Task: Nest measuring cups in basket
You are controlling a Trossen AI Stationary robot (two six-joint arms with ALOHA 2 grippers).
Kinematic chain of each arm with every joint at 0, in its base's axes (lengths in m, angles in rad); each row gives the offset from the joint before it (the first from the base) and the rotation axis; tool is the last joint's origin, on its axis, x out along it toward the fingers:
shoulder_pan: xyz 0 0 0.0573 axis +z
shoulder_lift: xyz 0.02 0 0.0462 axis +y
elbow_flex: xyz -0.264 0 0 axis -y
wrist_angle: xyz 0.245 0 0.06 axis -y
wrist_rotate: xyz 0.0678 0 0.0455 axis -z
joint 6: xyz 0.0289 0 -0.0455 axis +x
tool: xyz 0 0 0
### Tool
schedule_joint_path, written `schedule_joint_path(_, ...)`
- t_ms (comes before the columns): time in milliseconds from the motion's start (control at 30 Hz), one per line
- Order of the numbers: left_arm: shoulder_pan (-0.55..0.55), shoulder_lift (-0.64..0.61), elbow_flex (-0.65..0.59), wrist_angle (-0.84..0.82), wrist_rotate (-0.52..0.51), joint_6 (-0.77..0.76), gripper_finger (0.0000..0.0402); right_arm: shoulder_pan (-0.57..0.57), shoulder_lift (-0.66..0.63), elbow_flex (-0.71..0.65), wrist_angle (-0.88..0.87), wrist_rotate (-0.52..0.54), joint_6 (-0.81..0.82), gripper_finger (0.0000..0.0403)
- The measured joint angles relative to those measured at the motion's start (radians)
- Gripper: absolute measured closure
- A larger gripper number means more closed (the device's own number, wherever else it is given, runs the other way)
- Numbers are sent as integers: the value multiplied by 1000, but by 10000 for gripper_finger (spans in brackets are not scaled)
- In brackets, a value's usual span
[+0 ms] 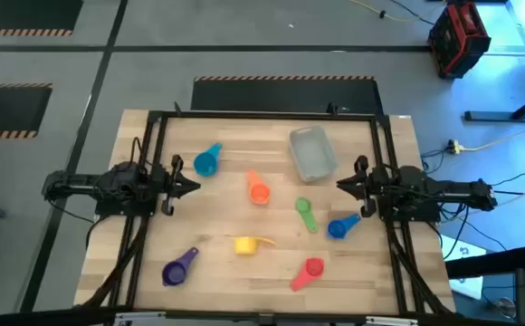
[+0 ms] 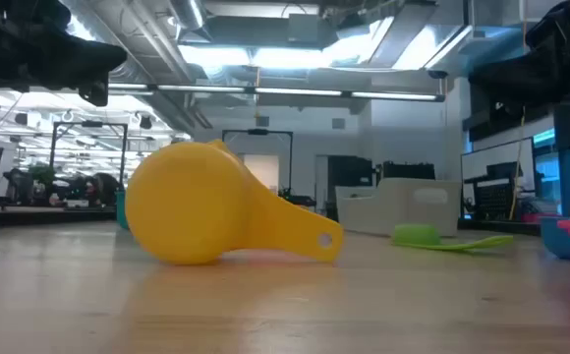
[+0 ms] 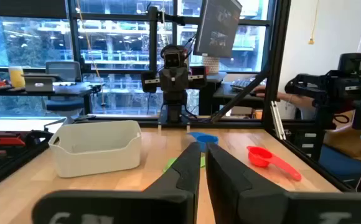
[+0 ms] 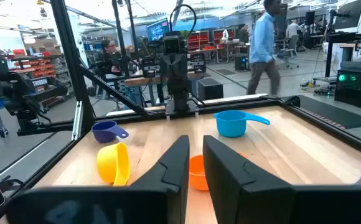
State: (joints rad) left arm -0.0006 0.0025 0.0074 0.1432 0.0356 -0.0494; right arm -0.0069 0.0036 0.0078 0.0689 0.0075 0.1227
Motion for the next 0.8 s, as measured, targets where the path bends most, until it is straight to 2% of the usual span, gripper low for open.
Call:
schedule_joint_path(367,0,0,0,0,0,0,394,0,0,0,0,0,0,350)
schedule_joint_path(800,0,0,0,0,0,0,373,0,0,0,0,0,0,350)
